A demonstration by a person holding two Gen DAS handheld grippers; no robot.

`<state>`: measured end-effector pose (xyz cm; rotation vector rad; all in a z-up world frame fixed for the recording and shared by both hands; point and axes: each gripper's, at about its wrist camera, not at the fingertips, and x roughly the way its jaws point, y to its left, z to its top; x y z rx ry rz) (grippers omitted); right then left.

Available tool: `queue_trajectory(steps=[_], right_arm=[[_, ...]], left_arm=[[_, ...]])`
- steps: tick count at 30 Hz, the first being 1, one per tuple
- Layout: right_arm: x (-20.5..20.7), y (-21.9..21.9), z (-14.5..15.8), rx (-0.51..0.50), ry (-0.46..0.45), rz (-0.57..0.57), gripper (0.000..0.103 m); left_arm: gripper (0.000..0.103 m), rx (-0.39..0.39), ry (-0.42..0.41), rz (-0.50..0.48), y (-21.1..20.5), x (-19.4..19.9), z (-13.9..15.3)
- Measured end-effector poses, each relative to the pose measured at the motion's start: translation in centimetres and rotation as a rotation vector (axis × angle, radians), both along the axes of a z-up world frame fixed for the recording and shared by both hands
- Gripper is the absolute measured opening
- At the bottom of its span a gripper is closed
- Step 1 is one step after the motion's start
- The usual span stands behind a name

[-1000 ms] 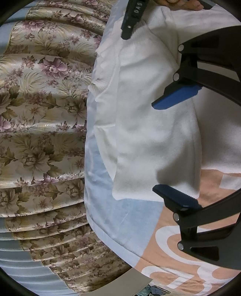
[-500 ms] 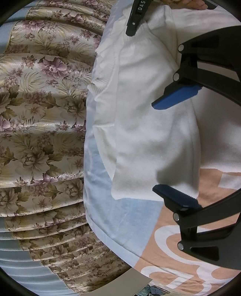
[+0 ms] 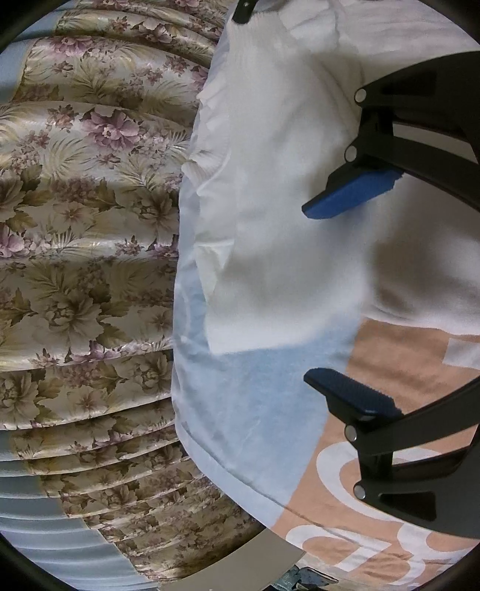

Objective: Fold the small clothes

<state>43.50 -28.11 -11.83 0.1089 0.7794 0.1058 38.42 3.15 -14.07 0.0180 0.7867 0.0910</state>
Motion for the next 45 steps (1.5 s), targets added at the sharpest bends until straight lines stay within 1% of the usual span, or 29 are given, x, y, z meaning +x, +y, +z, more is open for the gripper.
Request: queue_trajectory(steps=[3, 6, 10, 12, 13, 14, 15, 16, 18, 19, 20, 21, 23, 24, 27, 28, 30, 32, 33, 34, 36, 39, 43, 45], right_arm=[[-0.5, -3.1, -0.1, -0.034, 0.021, -0.075, 0.008], [-1.4, -5.1, -0.8, -0.052, 0.057, -0.108, 0.008], [-2.3, -5.3, -1.8, -0.092, 0.089, -0.106, 0.01], [-2.6, -5.1, -2.1, -0.103, 0.1, -0.109, 0.016], [-2.7, -5.1, -2.2, -0.101, 0.107, -0.112, 0.016], [-2.9, -5.0, -2.1, -0.103, 0.104, -0.118, 0.018], [-3.1, -5.0, -2.0, -0.107, 0.102, -0.124, 0.023], [-3.4, -5.0, -1.8, -0.109, 0.101, -0.131, 0.024], [-4.1, -5.1, -1.6, -0.104, 0.105, -0.139, 0.029], [-4.7, -5.0, -1.3, -0.098, 0.107, -0.14, 0.03], [-5.4, -5.0, -1.1, -0.097, 0.11, -0.143, 0.034], [-5.9, -4.9, -0.9, -0.092, 0.113, -0.14, 0.043], [-8.1, -4.6, -0.4, -0.07, 0.12, -0.122, 0.054], [-9.3, -4.4, -0.2, -0.065, 0.121, -0.11, 0.055], [-14.1, -3.8, 0.4, -0.067, 0.115, -0.081, 0.058], [-16.2, -3.6, 0.7, -0.057, 0.107, -0.07, 0.058], [-19.5, -3.2, 1.1, -0.049, 0.089, -0.052, 0.06], [-23.7, -2.7, 1.6, -0.045, 0.061, -0.045, 0.062], [-24.8, -2.6, 1.7, -0.04, 0.057, -0.044, 0.063], [-26.8, -2.1, 1.8, -0.039, 0.047, -0.042, 0.063], [-29.1, -1.7, 1.8, -0.04, 0.035, -0.04, 0.063], [-32.5, -1.0, 0.8, -0.033, 0.039, -0.06, 0.064], [-35.8, -0.7, -1.6, -0.01, 0.082, -0.081, 0.064], [-37.0, -0.4, -2.2, -0.016, 0.078, -0.086, 0.064]], left_arm=[[0.084, -0.004, 0.006, -0.009, -0.5, 0.2, 0.0], [0.084, 0.003, 0.013, -0.004, -0.8, 0.5, -0.2], [0.084, 0.019, 0.031, 0.027, -0.8, 1.2, -0.7], [0.084, 0.04, 0.032, 0.044, -0.6, 1.4, -0.8], [0.085, 0.058, 0.029, 0.053, -0.5, 1.4, -0.8], [0.088, 0.094, 0.027, 0.064, -0.4, 1.5, -0.9], [0.089, 0.127, 0.022, 0.075, -0.3, 1.5, -1.0], [0.091, 0.144, 0.031, 0.08, -0.1, 1.6, -1.2], [0.091, 0.123, 0.059, 0.077, 0.6, 1.6, -1.6], [0.091, 0.123, 0.057, 0.077, 0.9, 1.4, -1.5], [0.091, 0.13, 0.057, 0.072, 0.9, 1.0, -1.4], [0.091, 0.133, 0.053, 0.057, 1.1, 0.2, -1.1], [0.091, 0.118, 0.047, 0.03, 1.0, -1.4, -0.5], [0.091, 0.105, 0.045, 0.0, 1.0, -2.9, -0.1], [0.091, 0.091, 0.017, -0.041, 1.2, -7.2, 0.7], [0.091, 0.08, 0.004, -0.052, 1.5, -9.3, 1.1], [0.091, 0.069, -0.022, -0.048, 2.2, -12.7, 1.7], [0.091, 0.043, -0.037, -0.027, 3.1, -16.3, 2.3], [0.091, 0.038, -0.047, -0.019, 3.5, -18.4, 2.5], [0.091, 0.04, -0.055, -0.011, 3.6, -19.7, 2.6], [0.091, 0.054, -0.063, 0.004, 3.7, -22.8, 2.8], [0.091, 0.06, -0.073, 0.017, 3.4, -26.3, 2.4], [0.091, 0.061, -0.062, 0.027, 3.1, -29.1, 1.3], [0.091, 0.052, -0.049, 0.034, 3.1, -30.2, 0.9]])
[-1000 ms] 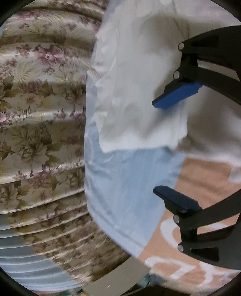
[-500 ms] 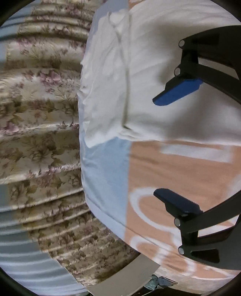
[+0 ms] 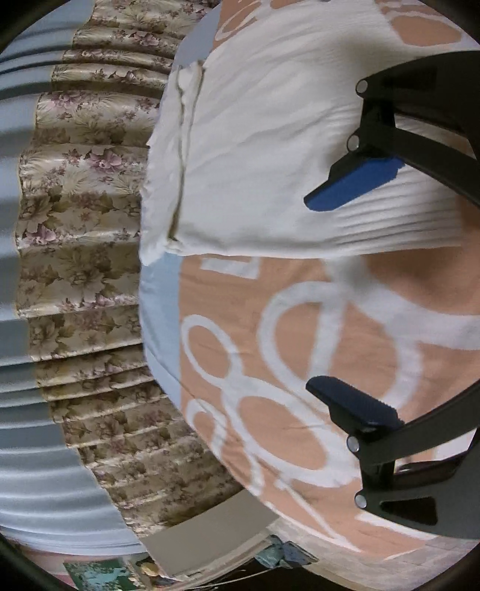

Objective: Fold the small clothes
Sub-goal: 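Close the right gripper on the ribbed hem edge of the folded sweater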

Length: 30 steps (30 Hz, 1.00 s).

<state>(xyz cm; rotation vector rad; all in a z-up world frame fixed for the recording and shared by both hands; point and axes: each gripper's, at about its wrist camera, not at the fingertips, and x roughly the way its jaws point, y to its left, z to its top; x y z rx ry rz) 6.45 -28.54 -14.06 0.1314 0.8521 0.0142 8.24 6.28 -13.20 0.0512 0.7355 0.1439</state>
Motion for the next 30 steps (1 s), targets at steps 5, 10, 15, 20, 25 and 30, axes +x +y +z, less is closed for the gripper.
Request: queue_trajectory(steps=[5, 10, 15, 20, 25, 30], right_arm=[[-1.5, -0.2, -1.6, 0.021, 0.038, -0.017, 0.063], [-1.7, 0.8, -2.2, 0.039, 0.039, 0.034, 0.043], [-1.8, 1.6, -2.1, 0.048, 0.029, 0.071, 0.012], [-1.8, 1.8, -2.2, 0.038, 0.021, 0.069, 0.012], [-1.9, 1.8, -2.2, 0.037, 0.02, 0.069, 0.012], [-1.9, 1.8, -2.2, 0.039, 0.021, 0.069, 0.013]], left_arm=[[0.091, 0.01, 0.03, 0.013, -0.1, -1.2, -1.3], [0.091, 0.0, 0.064, 0.024, 0.4, -1.2, -1.7], [0.091, -0.022, 0.092, 0.005, 0.4, -2.1, -2.3], [0.091, -0.063, 0.097, -0.044, 0.1, -2.2, -2.3], [0.091, -0.112, 0.174, -0.088, -0.9, -1.4, -3.1], [0.09, -0.171, 0.143, -0.079, -1.0, -1.7, -2.5]])
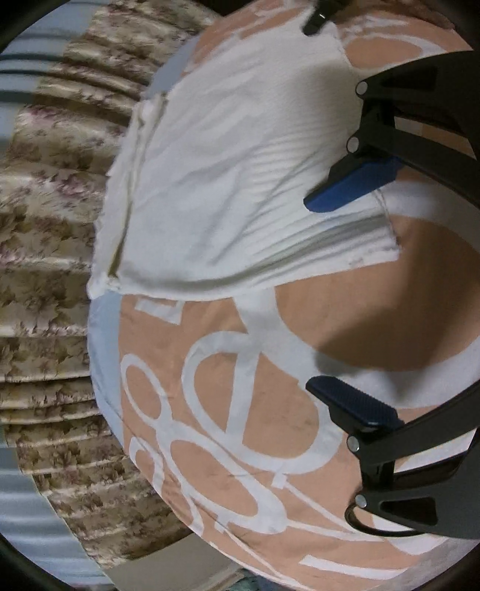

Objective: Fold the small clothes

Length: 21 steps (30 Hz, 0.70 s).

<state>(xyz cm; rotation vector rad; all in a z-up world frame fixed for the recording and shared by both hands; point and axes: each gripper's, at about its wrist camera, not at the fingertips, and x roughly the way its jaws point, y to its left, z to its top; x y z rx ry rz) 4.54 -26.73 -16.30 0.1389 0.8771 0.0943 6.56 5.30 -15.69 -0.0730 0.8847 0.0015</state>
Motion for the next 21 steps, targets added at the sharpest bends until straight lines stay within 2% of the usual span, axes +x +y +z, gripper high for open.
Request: queue_trajectory(steps=[3, 6, 9, 10, 11, 14, 16, 21], right_arm=[[-0.1, 0.0, 0.0, 0.003, 0.0, 0.0, 0.013], [-0.1, 0.0, 0.0, 0.007, -0.001, -0.001, 0.013], [-0.1, -0.1, 0.0, 0.009, 0.0, -0.001, 0.014], [-0.1, -0.1, 0.0, 0.009, 0.0, 0.0, 0.014], [-0.1, -0.1, 0.0, 0.007, -0.001, 0.0, 0.014], [-0.1, -0.1, 0.0, 0.009, -0.001, -0.001, 0.015], [-0.1, -0.1, 0.0, 0.008, -0.001, 0.0, 0.015], [-0.2, -0.2, 0.0, 0.01, -0.002, -0.002, 0.014]], left_arm=[[0.09, -0.015, -0.013, 0.007, 0.0, -0.4, 0.2], [0.09, -0.009, 0.039, -0.005, -0.4, 0.1, -0.7], [0.086, -0.021, 0.037, -0.012, -0.7, 0.3, -0.7], [0.069, -0.03, 0.027, -0.021, -0.8, 0.2, -0.6], [0.045, -0.042, 0.017, -0.035, -1.0, 0.1, -0.5], [0.014, -0.033, 0.005, -0.08, -2.0, -0.2, -0.4], [0.009, -0.041, 0.004, -0.081, -2.0, -0.2, -0.3], [0.007, -0.024, 0.001, -0.081, -1.4, -0.4, 0.0]])
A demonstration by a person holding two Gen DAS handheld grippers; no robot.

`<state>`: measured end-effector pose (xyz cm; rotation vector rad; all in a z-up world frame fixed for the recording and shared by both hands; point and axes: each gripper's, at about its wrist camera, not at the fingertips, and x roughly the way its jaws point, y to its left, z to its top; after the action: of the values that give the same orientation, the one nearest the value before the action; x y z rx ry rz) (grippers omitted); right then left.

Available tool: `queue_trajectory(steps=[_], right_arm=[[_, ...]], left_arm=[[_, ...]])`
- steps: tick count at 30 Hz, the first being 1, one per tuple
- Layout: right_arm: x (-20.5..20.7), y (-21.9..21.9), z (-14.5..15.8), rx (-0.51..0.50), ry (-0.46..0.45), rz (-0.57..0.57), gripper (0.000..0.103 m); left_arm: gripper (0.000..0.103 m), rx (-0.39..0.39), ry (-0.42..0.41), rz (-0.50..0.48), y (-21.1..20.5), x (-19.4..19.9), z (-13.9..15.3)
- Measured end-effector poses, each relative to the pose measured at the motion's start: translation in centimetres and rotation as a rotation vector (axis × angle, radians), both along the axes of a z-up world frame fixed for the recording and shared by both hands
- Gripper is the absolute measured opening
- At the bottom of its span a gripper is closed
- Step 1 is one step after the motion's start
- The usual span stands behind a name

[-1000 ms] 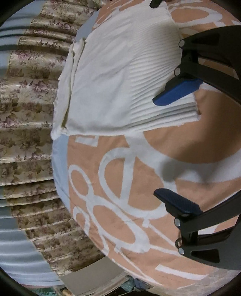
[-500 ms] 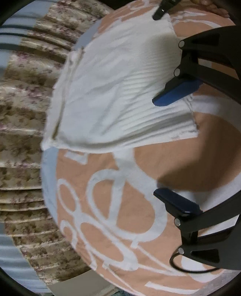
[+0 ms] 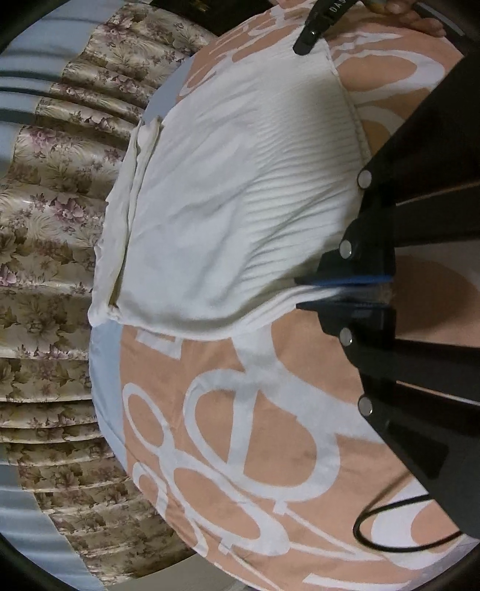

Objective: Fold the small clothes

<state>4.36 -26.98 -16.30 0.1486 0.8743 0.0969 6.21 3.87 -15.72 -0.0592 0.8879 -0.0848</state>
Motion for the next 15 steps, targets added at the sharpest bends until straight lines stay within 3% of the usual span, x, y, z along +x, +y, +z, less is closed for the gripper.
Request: queue_trajectory(steps=[10, 15], right_arm=[[-1.1, 0.2, 2.3, -0.022, 0.007, 0.002, 0.008], [-3.5, 0.7, 4.7, -0.029, -0.011, 0.023, 0.008]], left_arm=[[0.006, 0.108, -0.055, 0.008, 0.6, -2.6, 2.3], [0.006, 0.107, -0.08, 0.033, 1.0, -4.8, 5.0]])
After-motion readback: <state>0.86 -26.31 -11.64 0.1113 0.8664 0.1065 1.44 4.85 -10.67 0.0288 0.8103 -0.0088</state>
